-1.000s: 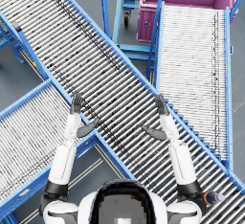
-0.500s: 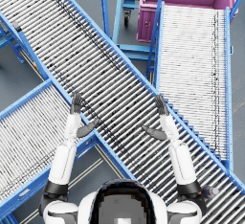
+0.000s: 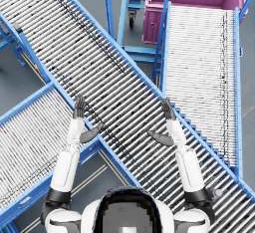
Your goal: Pick up the oil and place it on the left assembly line, put the cola on the right, and keep Sprite still
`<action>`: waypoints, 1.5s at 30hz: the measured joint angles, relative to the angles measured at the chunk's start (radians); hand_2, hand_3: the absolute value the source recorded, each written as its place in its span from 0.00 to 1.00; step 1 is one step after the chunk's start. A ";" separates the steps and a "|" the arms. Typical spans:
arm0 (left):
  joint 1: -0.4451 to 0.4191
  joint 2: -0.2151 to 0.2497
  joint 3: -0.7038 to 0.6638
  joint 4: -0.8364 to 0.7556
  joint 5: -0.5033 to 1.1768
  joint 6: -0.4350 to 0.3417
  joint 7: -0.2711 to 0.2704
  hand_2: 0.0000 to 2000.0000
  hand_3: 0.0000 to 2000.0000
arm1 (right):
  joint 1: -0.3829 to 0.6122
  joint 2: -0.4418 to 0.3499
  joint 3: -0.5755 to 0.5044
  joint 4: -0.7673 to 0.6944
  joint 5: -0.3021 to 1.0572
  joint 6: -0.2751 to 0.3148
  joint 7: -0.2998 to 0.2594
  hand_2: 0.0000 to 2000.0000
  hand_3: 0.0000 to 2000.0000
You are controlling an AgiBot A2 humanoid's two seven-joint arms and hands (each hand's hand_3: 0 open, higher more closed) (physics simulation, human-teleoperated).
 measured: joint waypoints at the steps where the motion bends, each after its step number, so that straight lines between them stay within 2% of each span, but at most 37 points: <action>1: 0.000 0.000 0.000 0.000 0.000 0.000 0.000 0.00 0.00 | 0.000 0.000 0.000 0.000 0.000 0.000 0.000 0.00 0.00; 45: 0.000 0.000 0.000 0.000 0.000 0.000 0.000 0.00 0.00 | 0.000 0.000 0.000 0.000 0.000 0.000 0.000 0.00 0.00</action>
